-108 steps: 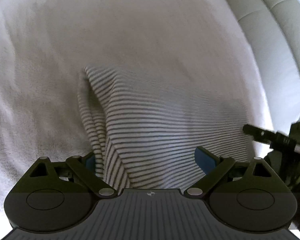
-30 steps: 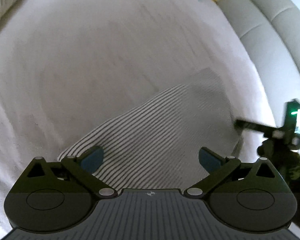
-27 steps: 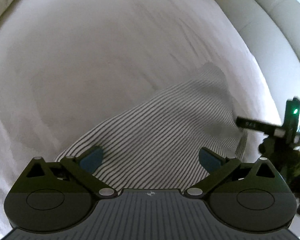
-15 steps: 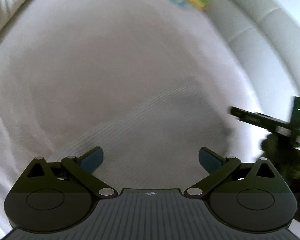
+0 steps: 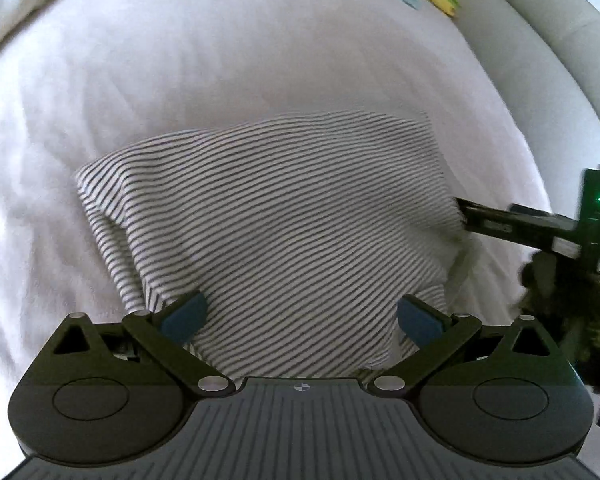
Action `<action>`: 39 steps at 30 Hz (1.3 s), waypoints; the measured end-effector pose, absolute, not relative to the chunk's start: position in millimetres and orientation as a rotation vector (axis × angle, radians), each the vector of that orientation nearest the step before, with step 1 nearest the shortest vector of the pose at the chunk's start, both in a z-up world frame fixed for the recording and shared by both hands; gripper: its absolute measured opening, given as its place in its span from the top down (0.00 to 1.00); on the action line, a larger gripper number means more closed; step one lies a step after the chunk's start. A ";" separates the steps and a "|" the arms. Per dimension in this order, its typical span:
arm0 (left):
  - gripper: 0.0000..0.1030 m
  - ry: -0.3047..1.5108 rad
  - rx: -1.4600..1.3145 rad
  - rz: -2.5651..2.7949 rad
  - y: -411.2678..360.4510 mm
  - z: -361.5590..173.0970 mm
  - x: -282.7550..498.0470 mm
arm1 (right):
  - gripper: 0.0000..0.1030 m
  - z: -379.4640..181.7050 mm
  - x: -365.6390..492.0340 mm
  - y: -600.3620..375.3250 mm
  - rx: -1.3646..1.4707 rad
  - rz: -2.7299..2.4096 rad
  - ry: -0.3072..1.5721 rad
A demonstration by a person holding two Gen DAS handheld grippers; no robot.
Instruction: Fold clothes
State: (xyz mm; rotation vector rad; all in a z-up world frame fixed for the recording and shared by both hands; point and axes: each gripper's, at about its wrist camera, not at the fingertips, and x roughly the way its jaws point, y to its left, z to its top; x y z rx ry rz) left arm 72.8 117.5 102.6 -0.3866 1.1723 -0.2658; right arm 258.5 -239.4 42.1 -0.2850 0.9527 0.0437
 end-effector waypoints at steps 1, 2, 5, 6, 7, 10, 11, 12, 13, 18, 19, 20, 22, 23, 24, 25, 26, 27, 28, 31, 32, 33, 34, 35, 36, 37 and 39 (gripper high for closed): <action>0.00 1.169 -0.395 -0.239 118.2 106.0 68.2 | 0.00 46.9 258.5 -242.2 -0.291 0.056 0.955; 0.00 1.166 -0.404 -0.211 118.9 109.3 63.7 | 0.00 54.0 260.7 -253.7 -0.295 0.069 0.948; 0.00 1.149 -0.424 -0.132 115.6 117.5 48.7 | 0.00 73.7 271.8 -270.8 -0.268 0.123 0.912; 0.00 1.139 -0.430 -0.094 113.4 121.3 43.2 | 0.00 80.2 266.1 -270.0 -0.251 0.150 0.902; 0.00 1.120 -0.442 -0.059 116.5 126.8 36.9 | 0.00 85.6 261.4 -268.6 -0.236 0.191 0.890; 0.00 1.097 -0.476 0.055 114.4 135.6 31.3 | 0.00 93.0 239.8 -248.9 -0.220 0.331 0.832; 0.00 1.104 -0.486 0.096 116.2 135.6 31.0 | 0.00 89.4 235.1 -238.6 -0.232 0.374 0.823; 0.00 1.117 -0.495 0.126 120.7 132.3 31.6 | 0.00 85.7 230.3 -228.2 -0.245 0.417 0.814; 0.00 1.129 -0.504 0.155 125.3 129.0 32.3 | 0.02 82.0 225.6 -217.8 -0.258 0.460 0.804; 0.26 1.147 -0.530 0.169 128.4 114.9 37.1 | 0.24 61.6 216.3 -191.8 -0.255 0.573 0.916; 0.25 1.150 -0.531 0.160 126.2 112.5 38.7 | 0.24 57.6 215.5 -189.2 -0.266 0.581 0.929; 0.24 1.152 -0.532 0.152 124.1 110.1 40.3 | 0.24 52.5 216.0 -186.4 -0.287 0.585 0.953; 0.22 1.145 -0.532 0.143 129.6 110.7 39.5 | 0.22 43.9 217.4 -184.9 -0.305 0.582 0.980; 0.21 1.141 -0.529 0.140 130.1 110.6 39.8 | 0.15 40.5 218.5 -186.4 -0.302 0.574 0.981; 0.21 1.138 -0.527 0.136 130.2 109.9 39.8 | 0.09 37.8 221.4 -187.1 -0.301 0.562 0.979; 0.20 1.137 -0.529 0.131 130.8 110.4 39.4 | 0.06 35.0 223.9 -187.0 -0.302 0.550 0.984; 0.19 1.137 -0.529 0.127 123.4 107.5 40.5 | 0.00 38.3 215.9 -185.6 -0.304 0.534 0.992; 0.19 1.137 -0.530 0.122 116.0 104.6 41.7 | 0.00 38.1 216.0 -184.9 -0.301 0.526 1.010; 0.19 1.137 -0.532 0.118 108.9 101.8 42.7 | 0.00 37.9 216.1 -184.2 -0.299 0.518 1.027; 0.18 1.117 -0.617 0.054 106.8 97.7 36.5 | 0.00 35.0 220.9 -179.5 -0.304 0.514 1.048; 0.18 1.110 -0.645 0.033 106.1 96.3 34.5 | 0.00 34.1 220.8 -179.8 -0.303 0.512 1.050; 0.18 1.103 -0.673 0.011 105.5 95.0 32.5 | 0.00 32.4 221.6 -178.9 -0.299 0.510 1.052; 0.19 1.095 -0.701 -0.010 104.8 93.6 30.4 | 0.00 31.8 222.1 -179.4 -0.295 0.509 1.052; 0.19 1.086 -0.728 -0.031 104.1 92.5 28.3 | 0.00 31.2 222.5 -179.9 -0.291 0.508 1.053; 0.19 1.053 -0.742 -0.040 103.4 97.0 24.4 | 0.00 30.3 224.6 -177.5 -0.292 0.509 1.052; 0.19 1.010 -0.744 -0.070 101.9 105.2 20.4 | 0.00 29.3 226.6 -175.0 -0.292 0.509 1.050; 0.17 0.922 -0.743 -0.163 99.7 123.4 13.2 | 0.00 27.4 226.8 -174.9 -0.294 0.515 1.048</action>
